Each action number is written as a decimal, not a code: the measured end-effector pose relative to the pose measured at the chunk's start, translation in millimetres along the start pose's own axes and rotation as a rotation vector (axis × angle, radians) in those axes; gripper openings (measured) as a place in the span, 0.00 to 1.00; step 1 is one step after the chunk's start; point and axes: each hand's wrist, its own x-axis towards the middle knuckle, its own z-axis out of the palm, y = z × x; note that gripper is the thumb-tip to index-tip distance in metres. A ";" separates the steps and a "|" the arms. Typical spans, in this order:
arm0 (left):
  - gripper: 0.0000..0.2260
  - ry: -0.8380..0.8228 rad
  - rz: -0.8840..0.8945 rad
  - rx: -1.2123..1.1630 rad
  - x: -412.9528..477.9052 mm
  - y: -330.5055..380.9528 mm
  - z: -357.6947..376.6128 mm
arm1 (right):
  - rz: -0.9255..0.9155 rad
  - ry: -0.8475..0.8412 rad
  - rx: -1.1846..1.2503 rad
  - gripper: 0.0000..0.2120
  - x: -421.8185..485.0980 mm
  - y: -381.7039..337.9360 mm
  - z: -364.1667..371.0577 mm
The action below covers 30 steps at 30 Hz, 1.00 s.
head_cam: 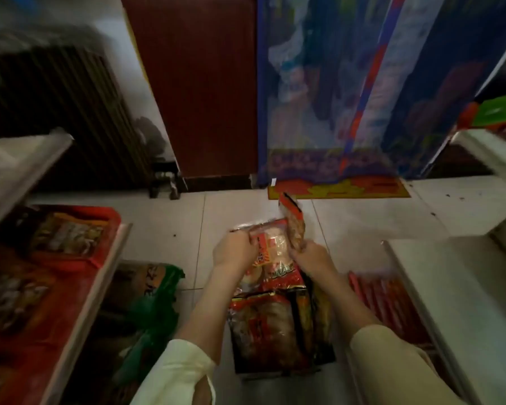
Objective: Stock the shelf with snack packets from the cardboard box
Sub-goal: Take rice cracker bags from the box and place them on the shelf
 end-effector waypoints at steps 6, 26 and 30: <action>0.17 -0.064 -0.137 -0.142 35.5 -42.7 92.1 | -0.024 -0.100 0.185 0.30 49.6 44.1 50.6; 0.40 -0.001 -0.262 -0.814 35.1 -67.0 114.1 | -0.215 -0.172 0.668 0.17 52.6 40.7 41.7; 0.41 -0.058 -0.121 -1.033 32.7 -54.0 95.9 | -0.299 -0.108 0.750 0.16 30.7 39.1 9.6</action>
